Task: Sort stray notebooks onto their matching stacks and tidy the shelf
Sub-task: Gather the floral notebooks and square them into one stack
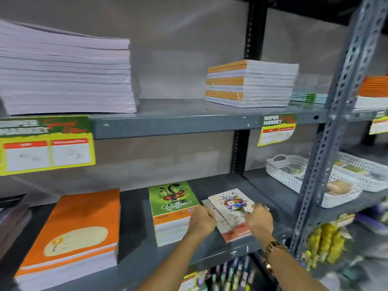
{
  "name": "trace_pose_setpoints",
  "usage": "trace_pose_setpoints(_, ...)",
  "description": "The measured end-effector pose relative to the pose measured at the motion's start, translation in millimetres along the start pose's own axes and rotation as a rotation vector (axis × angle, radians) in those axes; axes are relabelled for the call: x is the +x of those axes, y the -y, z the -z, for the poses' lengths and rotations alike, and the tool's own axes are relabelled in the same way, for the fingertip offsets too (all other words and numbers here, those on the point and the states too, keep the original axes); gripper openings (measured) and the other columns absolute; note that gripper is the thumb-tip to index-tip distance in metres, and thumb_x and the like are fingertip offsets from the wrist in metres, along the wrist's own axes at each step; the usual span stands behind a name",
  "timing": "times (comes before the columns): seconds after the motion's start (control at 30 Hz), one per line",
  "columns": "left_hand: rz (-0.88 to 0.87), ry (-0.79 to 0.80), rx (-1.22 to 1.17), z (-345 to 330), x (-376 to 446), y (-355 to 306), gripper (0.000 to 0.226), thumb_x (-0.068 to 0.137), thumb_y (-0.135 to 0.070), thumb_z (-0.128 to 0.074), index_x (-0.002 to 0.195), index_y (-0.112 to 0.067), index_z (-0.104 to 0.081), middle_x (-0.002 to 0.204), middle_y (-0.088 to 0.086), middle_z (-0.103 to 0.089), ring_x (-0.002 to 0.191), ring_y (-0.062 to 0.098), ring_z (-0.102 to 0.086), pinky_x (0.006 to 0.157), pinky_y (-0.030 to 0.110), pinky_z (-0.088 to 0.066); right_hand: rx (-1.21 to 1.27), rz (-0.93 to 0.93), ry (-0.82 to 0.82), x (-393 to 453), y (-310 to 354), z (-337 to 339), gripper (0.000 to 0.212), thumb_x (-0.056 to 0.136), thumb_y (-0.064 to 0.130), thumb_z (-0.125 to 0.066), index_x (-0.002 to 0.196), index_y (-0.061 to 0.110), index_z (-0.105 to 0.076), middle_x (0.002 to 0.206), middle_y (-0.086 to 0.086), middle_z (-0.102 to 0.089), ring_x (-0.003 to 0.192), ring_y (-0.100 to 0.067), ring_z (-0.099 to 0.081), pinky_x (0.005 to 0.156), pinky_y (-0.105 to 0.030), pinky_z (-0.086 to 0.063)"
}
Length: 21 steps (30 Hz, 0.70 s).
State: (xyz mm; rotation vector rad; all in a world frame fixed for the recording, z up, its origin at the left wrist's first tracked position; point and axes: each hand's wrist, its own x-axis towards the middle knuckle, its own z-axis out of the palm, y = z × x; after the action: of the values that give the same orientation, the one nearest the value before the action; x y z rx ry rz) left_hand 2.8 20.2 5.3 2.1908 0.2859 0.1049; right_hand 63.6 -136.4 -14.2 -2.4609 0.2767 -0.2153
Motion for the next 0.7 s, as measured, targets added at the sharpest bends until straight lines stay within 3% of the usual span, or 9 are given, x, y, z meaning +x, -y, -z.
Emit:
trace_pose_setpoints(0.07, 0.002, 0.025, 0.020, -20, 8, -1, 0.042, 0.076, 0.007, -0.050, 0.049, -0.023, -0.042, 0.077, 0.009, -0.055, 0.076, 0.020, -0.054, 0.066, 0.029, -0.043, 0.012, -0.059, 0.058, 15, -18, 2, 0.036, 0.083, 0.015, -0.060, 0.114, -0.003, -0.056, 0.119, -0.023, -0.060, 0.114, -0.036, -0.055, 0.092, -0.039, -0.048)
trace_pose_setpoints(0.13, -0.001, 0.061, 0.084, -33, 11, -2, 0.037, 0.077, 0.004, -0.050, 0.053, -0.023, -0.046, 0.080, 0.010, -0.057, 0.086, 0.026, -0.062, 0.073, 0.032, -0.047, -0.001, -0.108, 0.115, 27, -31, 1, 0.041, 0.085, 0.023, -0.059, 0.115, -0.005, -0.055, 0.122, -0.024, -0.058, 0.115, -0.036, -0.055, 0.096, -0.039, -0.047)
trace_pose_setpoints(0.2, -0.001, 0.107, 0.136, -45, 11, -2, 0.022, 0.080, 0.001, -0.049, 0.083, -0.012, -0.067, 0.100, 0.016, -0.066, 0.104, 0.029, -0.062, 0.086, 0.034, -0.050, -0.018, -0.139, 0.172, 37, -41, -1, 0.055, 0.085, 0.035, -0.061, 0.122, -0.005, -0.051, 0.129, -0.022, -0.054, 0.122, -0.035, -0.050, 0.103, -0.038, -0.043)
trace_pose_setpoints(0.23, -0.002, 0.129, 0.169, -51, 11, 0, 0.029, 0.081, -0.001, -0.049, 0.103, -0.007, -0.066, 0.114, 0.016, -0.065, 0.110, 0.030, -0.060, 0.091, 0.034, -0.049, -0.032, -0.150, 0.196, 42, -45, -3, 0.061, 0.084, 0.039, -0.062, 0.126, -0.003, -0.050, 0.133, -0.020, -0.051, 0.125, -0.034, -0.046, 0.106, -0.038, -0.040)
trace_pose_setpoints(0.33, -0.068, 0.199, 0.321, -66, 7, 11, 0.043, 0.086, -0.009, -0.049, 0.129, -0.005, -0.051, 0.136, 0.017, -0.051, 0.122, 0.030, -0.051, 0.105, 0.034, -0.043, -0.097, -0.186, 0.230, 50, -46, -7, 0.066, 0.077, 0.046, -0.067, 0.126, 0.005, -0.050, 0.134, -0.014, -0.050, 0.129, -0.031, -0.038, 0.106, -0.040, -0.038)
trace_pose_setpoints(0.43, -0.137, 0.273, 0.538, -80, 1, 27, 0.060, 0.096, -0.028, -0.038, 0.147, -0.003, -0.017, 0.158, 0.013, -0.015, 0.144, 0.033, -0.015, 0.122, 0.037, -0.017, -0.107, -0.249, 0.261, 57, -40, -8, 0.062, 0.075, 0.041, -0.072, 0.123, 0.009, -0.048, 0.132, -0.014, -0.046, 0.125, -0.030, -0.036, 0.101, -0.040, -0.041)
trace_pose_setpoints(0.5, -0.152, 0.291, 0.604, -85, -1, 36, 0.067, 0.099, -0.039, -0.027, 0.149, -0.007, 0.003, 0.160, 0.008, 0.005, 0.146, 0.031, 0.007, 0.122, 0.040, -0.001, -0.169, -0.254, 0.262, 59, -34, -8, 0.064, 0.075, 0.038, -0.074, 0.125, 0.008, -0.046, 0.134, -0.015, -0.044, 0.125, -0.030, -0.034, 0.097, -0.038, -0.041)
trace_pose_setpoints(0.6, -0.179, 0.314, 0.649, -85, -2, 40, 0.071, 0.098, -0.047, -0.023, 0.148, -0.009, 0.011, 0.159, 0.005, 0.015, 0.146, 0.028, 0.015, 0.121, 0.039, 0.006, -0.176, -0.229, 0.217, 62, -28, -7, 0.066, 0.075, 0.028, -0.076, 0.125, -0.001, -0.045, 0.130, -0.018, -0.050, 0.120, -0.031, -0.045, 0.096, -0.036, -0.047)
trace_pose_setpoints(0.7, -0.194, 0.348, 0.687, -81, -3, 41, 0.074, 0.097, -0.048, -0.024, 0.147, -0.009, 0.014, 0.158, 0.006, 0.019, 0.145, 0.026, 0.019, 0.121, 0.039, 0.008, -0.045, -0.195, 0.151, 59, -25, -4, 0.046, 0.081, 0.012, -0.067, 0.118, -0.009, -0.051, 0.117, -0.022, -0.063, 0.106, -0.034, -0.062, 0.088, -0.036, -0.055)
